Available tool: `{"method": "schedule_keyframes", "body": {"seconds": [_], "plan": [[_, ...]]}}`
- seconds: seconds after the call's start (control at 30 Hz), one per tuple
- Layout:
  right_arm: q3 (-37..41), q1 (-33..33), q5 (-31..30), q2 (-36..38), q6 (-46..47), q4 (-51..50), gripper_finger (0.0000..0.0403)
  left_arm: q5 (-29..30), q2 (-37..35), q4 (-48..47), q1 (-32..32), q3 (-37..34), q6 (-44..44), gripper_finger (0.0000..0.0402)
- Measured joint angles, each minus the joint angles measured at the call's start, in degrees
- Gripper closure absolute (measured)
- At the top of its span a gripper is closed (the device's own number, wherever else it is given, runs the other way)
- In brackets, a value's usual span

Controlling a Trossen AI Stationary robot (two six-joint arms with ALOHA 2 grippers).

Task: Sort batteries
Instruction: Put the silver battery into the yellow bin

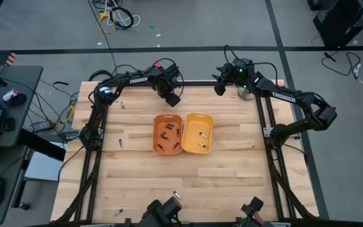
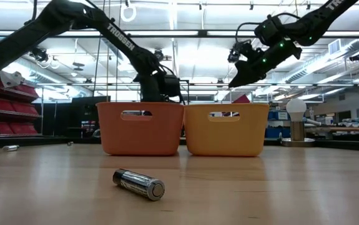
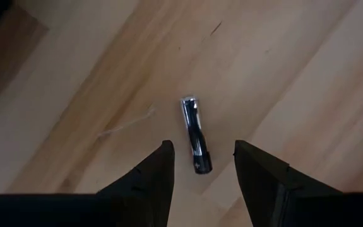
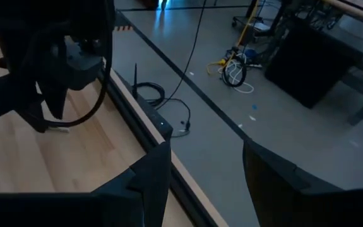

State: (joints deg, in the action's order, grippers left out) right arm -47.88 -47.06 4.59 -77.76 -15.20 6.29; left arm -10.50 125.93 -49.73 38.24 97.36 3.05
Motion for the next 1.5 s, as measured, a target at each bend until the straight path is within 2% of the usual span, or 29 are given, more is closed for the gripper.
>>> {"method": "schedule_keyframes", "body": {"seconds": [0.17,0.27,0.37,0.5,0.57,0.73,0.87,1.0,1.1,1.2,1.37,1.5], "plan": [[0.62,-0.63,0.19,-0.33,-0.62,-0.26,0.0221,0.16,0.93,1.15,0.02,0.00,-0.06,0.0243],[1.40,-1.08,0.19,-0.92,-1.40,-0.38,0.0224,0.40,1.36,1.78,0.00,0.01,-0.83,0.0260],[2.16,-1.47,0.21,-0.90,-1.57,0.06,0.0227,0.64,1.91,2.17,-0.08,0.08,-1.37,0.0297],[2.40,-2.20,0.23,-0.90,-1.80,0.19,0.0232,0.94,2.10,2.70,0.04,0.13,-3.96,0.0369],[2.40,-2.47,0.27,-0.90,-1.92,0.12,0.0234,1.08,2.08,2.59,0.07,0.40,-5.02,0.0389],[2.40,-3.45,1.21,-0.90,-1.95,0.10,0.0238,2.52,2.50,0.69,0.02,3.25,-9.05,0.0389],[2.40,-4.78,1.21,-0.90,-2.51,0.04,0.0239,2.72,2.15,-3.14,0.05,8.32,-12.52,0.0395],[2.40,-6.70,1.24,-0.90,-3.02,0.04,0.0239,1.62,1.64,-9.95,-0.31,14.22,-22.97,0.0396],[2.40,-8.73,2.00,-0.90,-3.05,0.08,0.0239,-1.51,0.93,-17.07,-1.16,18.24,-35.85,0.0397],[2.40,-10.95,4.04,-0.90,-3.65,0.27,0.0239,-6.93,0.88,-18.96,-1.34,21.94,-42.93,0.0397],[2.43,-13.79,6.23,-0.90,-2.68,2.09,0.0239,-22.17,0.88,-9.53,-0.70,24.31,-49.90,0.0398],[2.43,-14.39,6.26,-0.90,-1.19,2.64,0.0239,-25.49,0.88,-7.08,-1.49,24.44,-53.03,0.0398]]}}
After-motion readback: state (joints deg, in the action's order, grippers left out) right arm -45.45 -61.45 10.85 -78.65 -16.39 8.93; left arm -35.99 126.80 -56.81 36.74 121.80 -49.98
